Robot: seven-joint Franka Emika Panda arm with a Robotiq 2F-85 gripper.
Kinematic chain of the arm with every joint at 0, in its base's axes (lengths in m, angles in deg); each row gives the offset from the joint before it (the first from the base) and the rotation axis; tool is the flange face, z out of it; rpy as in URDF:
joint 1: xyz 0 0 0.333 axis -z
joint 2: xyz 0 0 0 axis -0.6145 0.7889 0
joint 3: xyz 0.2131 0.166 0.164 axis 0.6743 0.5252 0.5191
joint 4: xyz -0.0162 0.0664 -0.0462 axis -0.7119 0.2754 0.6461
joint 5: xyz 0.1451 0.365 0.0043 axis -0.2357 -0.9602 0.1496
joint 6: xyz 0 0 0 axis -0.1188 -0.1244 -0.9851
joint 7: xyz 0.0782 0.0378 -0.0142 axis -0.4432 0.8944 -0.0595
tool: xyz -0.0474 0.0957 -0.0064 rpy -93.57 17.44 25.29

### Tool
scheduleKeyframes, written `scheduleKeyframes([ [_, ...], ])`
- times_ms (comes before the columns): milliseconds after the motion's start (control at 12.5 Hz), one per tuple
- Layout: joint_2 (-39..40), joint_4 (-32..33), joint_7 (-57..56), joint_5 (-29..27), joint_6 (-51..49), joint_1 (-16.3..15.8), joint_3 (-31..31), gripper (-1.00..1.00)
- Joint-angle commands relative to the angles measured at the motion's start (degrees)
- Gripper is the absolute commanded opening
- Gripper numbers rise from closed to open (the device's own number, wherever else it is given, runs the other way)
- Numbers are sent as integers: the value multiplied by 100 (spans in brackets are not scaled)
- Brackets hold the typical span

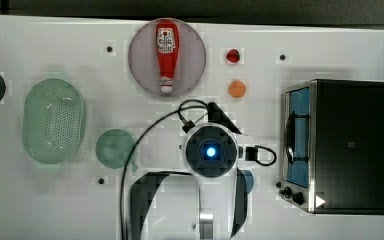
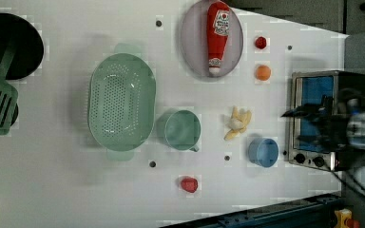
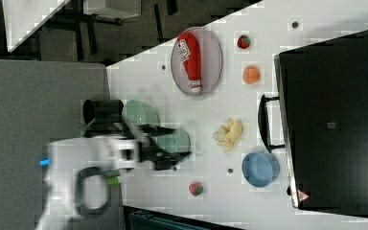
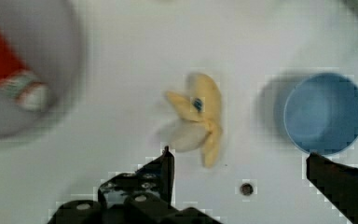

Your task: Pick Banana and place it in mug.

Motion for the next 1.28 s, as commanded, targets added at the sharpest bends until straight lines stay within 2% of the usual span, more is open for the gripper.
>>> scheduleKeyframes([
  [80, 267, 271, -82, -80, 922, 48, -5, 100],
  [560, 1838, 304, -82, -127, 2186, 51, -11, 100],
  [960, 2592, 301, -81, -127, 3032, 52, 32, 100],
  [1040, 2673, 299, -81, -128, 3084, 52, 38, 92],
  [1280, 2681, 271, -81, -129, 3196, 55, 54, 18],
])
